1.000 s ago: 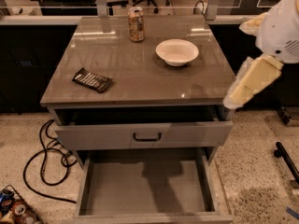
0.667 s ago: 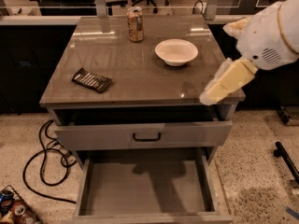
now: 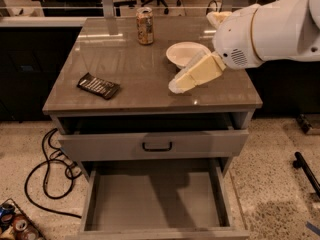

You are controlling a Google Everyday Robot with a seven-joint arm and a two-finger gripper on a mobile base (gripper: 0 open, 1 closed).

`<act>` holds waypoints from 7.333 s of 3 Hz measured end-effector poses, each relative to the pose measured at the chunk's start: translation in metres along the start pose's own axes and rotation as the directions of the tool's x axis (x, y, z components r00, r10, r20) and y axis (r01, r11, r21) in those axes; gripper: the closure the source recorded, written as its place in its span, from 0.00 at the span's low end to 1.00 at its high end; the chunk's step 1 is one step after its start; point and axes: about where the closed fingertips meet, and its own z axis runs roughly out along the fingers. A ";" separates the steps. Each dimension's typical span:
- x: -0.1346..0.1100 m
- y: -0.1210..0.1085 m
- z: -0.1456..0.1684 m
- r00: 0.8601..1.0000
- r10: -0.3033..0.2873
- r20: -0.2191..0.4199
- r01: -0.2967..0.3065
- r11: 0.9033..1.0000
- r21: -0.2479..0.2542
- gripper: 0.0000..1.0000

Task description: Place rxbar chocolate into middle drawer

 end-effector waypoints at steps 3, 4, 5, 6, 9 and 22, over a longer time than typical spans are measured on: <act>-0.015 -0.004 0.111 0.983 0.041 0.176 -0.038 0.999 -0.016 0.00; -0.026 0.008 0.171 0.951 0.105 0.291 -0.083 0.993 -0.086 0.00; -0.034 0.028 0.228 0.932 0.164 0.324 -0.109 0.978 -0.179 0.00; -0.039 0.046 0.262 0.952 0.164 0.259 -0.103 0.967 -0.232 0.00; -0.004 0.077 0.308 0.960 0.248 0.130 -0.211 0.946 -0.245 0.19; 0.124 0.216 0.121 0.944 0.232 -0.234 -0.240 0.971 -0.003 1.00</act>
Offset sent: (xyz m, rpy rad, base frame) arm 0.0893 0.0809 -0.0478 0.1577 -0.0699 0.0404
